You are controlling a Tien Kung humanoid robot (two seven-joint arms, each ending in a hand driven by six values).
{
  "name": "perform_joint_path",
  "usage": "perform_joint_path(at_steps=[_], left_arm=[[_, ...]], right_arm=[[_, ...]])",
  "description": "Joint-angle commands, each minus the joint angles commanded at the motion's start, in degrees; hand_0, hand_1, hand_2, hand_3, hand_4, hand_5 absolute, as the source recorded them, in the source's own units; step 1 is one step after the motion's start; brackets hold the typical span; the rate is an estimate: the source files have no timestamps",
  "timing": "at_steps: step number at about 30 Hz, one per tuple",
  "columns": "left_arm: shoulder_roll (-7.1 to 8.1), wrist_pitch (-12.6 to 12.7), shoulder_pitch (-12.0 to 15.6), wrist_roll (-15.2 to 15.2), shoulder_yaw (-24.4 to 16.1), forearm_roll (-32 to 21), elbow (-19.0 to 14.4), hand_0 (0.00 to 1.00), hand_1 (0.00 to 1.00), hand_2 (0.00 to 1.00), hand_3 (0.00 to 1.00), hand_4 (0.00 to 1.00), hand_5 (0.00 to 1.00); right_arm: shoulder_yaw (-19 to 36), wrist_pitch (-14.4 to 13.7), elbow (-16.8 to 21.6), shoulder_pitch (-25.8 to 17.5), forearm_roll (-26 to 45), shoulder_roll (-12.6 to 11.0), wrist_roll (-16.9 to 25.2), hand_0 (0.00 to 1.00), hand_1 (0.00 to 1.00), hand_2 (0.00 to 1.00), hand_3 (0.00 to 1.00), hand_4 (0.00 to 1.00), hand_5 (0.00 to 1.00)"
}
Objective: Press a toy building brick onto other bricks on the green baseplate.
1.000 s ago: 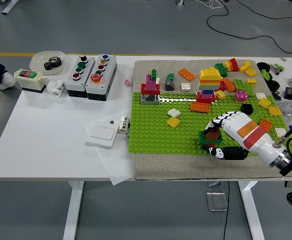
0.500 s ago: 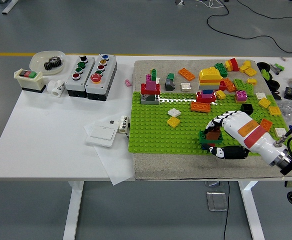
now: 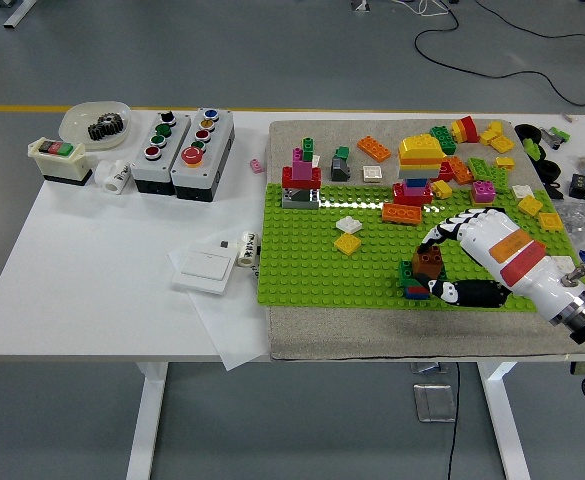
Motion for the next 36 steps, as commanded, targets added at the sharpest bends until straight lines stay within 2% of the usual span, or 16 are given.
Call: perform_joint_path(at_steps=[8, 9, 10, 15, 16, 21, 22, 27, 28, 33, 34, 36], left_arm=[[-0.12, 0.1, 0.3, 0.0, -0.2, 0.3, 0.0, 0.449, 0.568, 0.715, 0.756, 0.787, 0.818], [-0.14, 0.1, 0.4, 0.0, -0.2, 0.4, 0.0, 0.449, 0.568, 0.715, 0.756, 0.787, 0.818], [-0.14, 0.1, 0.4, 0.1, -0.3, 0.4, 0.0, 0.45, 0.568, 0.715, 0.753, 0.786, 0.816], [-0.18, 0.1, 0.6, 0.1, -0.3, 0.5, 0.0, 0.45, 0.568, 0.715, 0.753, 0.786, 0.816], [-0.17, 0.1, 0.6, 0.0, -0.3, 0.5, 0.0, 0.45, 0.567, 0.715, 0.755, 0.786, 0.817], [-0.13, 0.1, 0.7, 0.0, -0.3, 0.6, 0.0, 0.45, 0.567, 0.715, 0.755, 0.786, 0.817], [-0.13, 0.1, 0.7, 0.0, -0.3, 0.6, 0.0, 0.45, 0.567, 0.714, 0.754, 0.785, 0.817], [-0.14, 0.2, 0.7, -0.1, -0.2, 0.4, 0.0, 0.45, 0.567, 0.714, 0.754, 0.785, 0.817], [-0.13, 0.2, 0.6, -0.1, -0.1, 0.4, 0.0, 0.45, 0.567, 0.714, 0.754, 0.784, 0.818], [-0.09, 0.1, 0.6, -0.2, 0.1, 0.1, 0.1, 0.45, 0.567, 0.714, 0.754, 0.784, 0.818], [-0.07, 0.1, 0.5, -0.2, 0.1, 0.0, 0.1, 0.446, 0.566, 0.714, 0.754, 0.783, 0.818], [-0.05, 0.1, 0.5, -0.2, 0.2, -0.1, 0.2, 0.446, 0.566, 0.714, 0.754, 0.783, 0.818]], right_arm=[[1.6, -0.5, -0.6, -0.6, -0.4, 0.4, -1.3, 0.534, 0.489, 0.531, 0.528, 0.737, 0.504], [1.9, -0.6, -0.6, -0.6, -0.5, 0.4, -2.1, 0.534, 0.489, 0.531, 0.528, 0.737, 0.504], [2.1, -0.5, -0.6, -0.6, -0.6, 0.4, -2.9, 0.57, 0.533, 0.574, 0.564, 0.752, 0.51], [3.7, -0.6, -0.9, -0.4, -0.4, 0.3, -6.4, 0.57, 0.533, 0.574, 0.564, 0.752, 0.51], [4.1, -0.6, -1.0, -0.3, -0.3, 0.3, -6.8, 0.615, 0.578, 0.636, 0.623, 0.785, 0.526], [6.7, 0.3, -2.0, 0.8, 0.2, 0.0, -9.4, 0.615, 0.578, 0.636, 0.623, 0.785, 0.526], [7.0, 0.5, -2.2, 0.9, 0.2, -0.1, -9.8, 0.658, 0.618, 0.702, 0.695, 0.827, 0.538], [10.1, 1.4, -5.3, 3.2, 1.8, -0.7, -13.5, 0.658, 0.618, 0.702, 0.695, 0.827, 0.538], [10.7, 1.7, -6.4, 4.0, 2.3, -0.8, -14.9, 0.681, 0.659, 0.742, 0.765, 0.827, 0.53], [11.9, 2.5, -9.9, 6.2, 4.1, -1.4, -17.5, 0.681, 0.659, 0.742, 0.765, 0.827, 0.53], [12.0, 3.4, -11.4, 7.2, 4.0, -1.8, -18.1, 0.687, 0.688, 0.767, 0.799, 0.836, 0.52], [11.6, 4.7, -14.6, 9.0, 3.4, -2.4, -18.4, 0.687, 0.688, 0.767, 0.799, 0.836, 0.52]])
